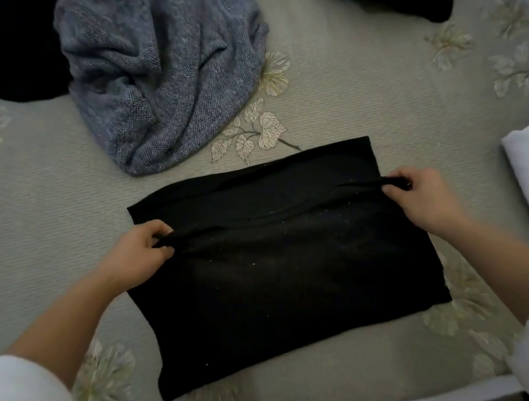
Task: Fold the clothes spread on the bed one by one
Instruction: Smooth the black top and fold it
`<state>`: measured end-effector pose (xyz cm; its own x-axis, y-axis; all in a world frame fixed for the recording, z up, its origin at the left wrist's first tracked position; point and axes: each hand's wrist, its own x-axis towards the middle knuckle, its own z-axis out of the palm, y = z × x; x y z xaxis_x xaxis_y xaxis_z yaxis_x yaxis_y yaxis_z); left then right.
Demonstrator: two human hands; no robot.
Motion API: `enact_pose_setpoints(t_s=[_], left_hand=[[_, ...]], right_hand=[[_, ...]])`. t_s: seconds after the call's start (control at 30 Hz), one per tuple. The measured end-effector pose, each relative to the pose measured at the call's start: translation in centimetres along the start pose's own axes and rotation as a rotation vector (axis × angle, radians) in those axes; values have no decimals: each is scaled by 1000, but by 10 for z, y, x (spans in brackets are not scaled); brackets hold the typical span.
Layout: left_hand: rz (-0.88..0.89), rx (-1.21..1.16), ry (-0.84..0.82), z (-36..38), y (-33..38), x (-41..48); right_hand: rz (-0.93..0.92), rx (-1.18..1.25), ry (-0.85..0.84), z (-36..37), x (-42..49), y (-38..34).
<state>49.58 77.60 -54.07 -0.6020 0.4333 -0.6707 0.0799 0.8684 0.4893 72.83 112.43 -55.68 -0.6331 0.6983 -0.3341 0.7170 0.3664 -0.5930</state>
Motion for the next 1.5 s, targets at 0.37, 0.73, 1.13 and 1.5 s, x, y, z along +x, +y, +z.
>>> enact_pose_setpoints(t_s=[0.37,0.73,1.13,1.5], left_hand=[[114,209,261,-31,5,90],[288,347,364,143,13,36],[17,309,363,189,20,29],[59,274,373,290,112,-12]], right_hand=[[5,30,120,33,84,-16],[-440,-445,-28,119,-7,-13],[-415,-681,-202,109,-23,51],[-371,-391,-222,35,-29,113]])
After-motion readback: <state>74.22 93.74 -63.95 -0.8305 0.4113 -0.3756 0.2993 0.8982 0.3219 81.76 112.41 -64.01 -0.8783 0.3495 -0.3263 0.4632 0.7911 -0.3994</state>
